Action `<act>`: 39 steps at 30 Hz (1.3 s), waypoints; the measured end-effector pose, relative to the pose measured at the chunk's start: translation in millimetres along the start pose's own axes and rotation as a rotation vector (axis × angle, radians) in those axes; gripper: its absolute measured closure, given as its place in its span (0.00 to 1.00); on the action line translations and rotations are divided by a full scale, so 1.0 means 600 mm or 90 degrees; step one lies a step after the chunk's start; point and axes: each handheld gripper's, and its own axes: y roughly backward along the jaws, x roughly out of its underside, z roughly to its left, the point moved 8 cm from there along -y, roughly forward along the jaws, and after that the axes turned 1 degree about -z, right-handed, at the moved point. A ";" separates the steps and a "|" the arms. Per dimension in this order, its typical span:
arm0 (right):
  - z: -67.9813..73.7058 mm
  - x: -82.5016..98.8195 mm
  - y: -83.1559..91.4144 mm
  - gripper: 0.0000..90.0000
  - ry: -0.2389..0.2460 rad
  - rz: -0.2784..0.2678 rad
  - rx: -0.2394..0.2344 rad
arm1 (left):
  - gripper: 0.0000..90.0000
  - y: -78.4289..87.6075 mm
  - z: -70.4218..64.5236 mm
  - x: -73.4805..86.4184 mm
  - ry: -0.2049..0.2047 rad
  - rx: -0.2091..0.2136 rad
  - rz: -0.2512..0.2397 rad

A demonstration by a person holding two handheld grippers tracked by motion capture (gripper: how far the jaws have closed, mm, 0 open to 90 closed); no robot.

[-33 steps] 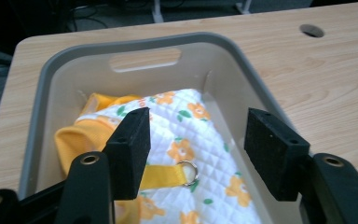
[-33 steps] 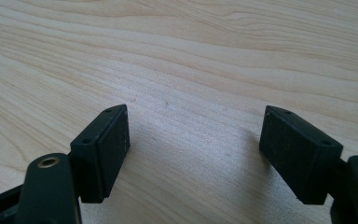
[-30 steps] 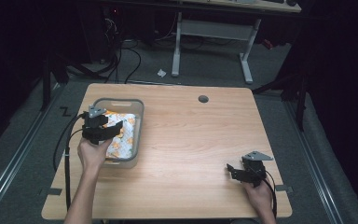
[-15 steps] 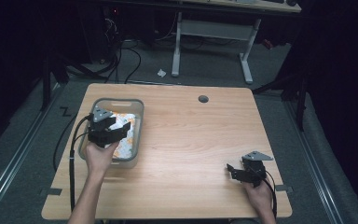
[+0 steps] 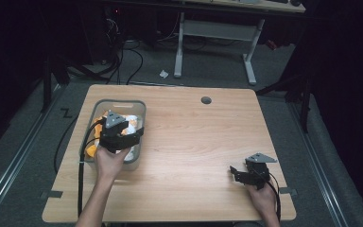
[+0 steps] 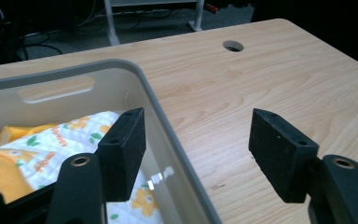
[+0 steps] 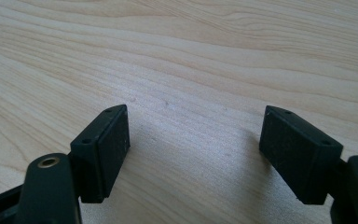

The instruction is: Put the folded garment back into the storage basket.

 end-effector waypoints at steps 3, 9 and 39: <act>0.000 0.000 0.000 0.27 0.000 0.000 0.000 | 0.40 -0.002 -0.012 0.002 -0.005 0.008 0.001; 0.000 0.000 0.000 0.27 0.000 0.000 0.000 | 0.40 -0.005 -0.033 0.004 -0.021 0.016 0.001; 0.000 0.000 0.000 0.27 0.000 0.000 0.000 | 0.39 -0.018 -0.106 0.009 -0.052 0.062 -0.011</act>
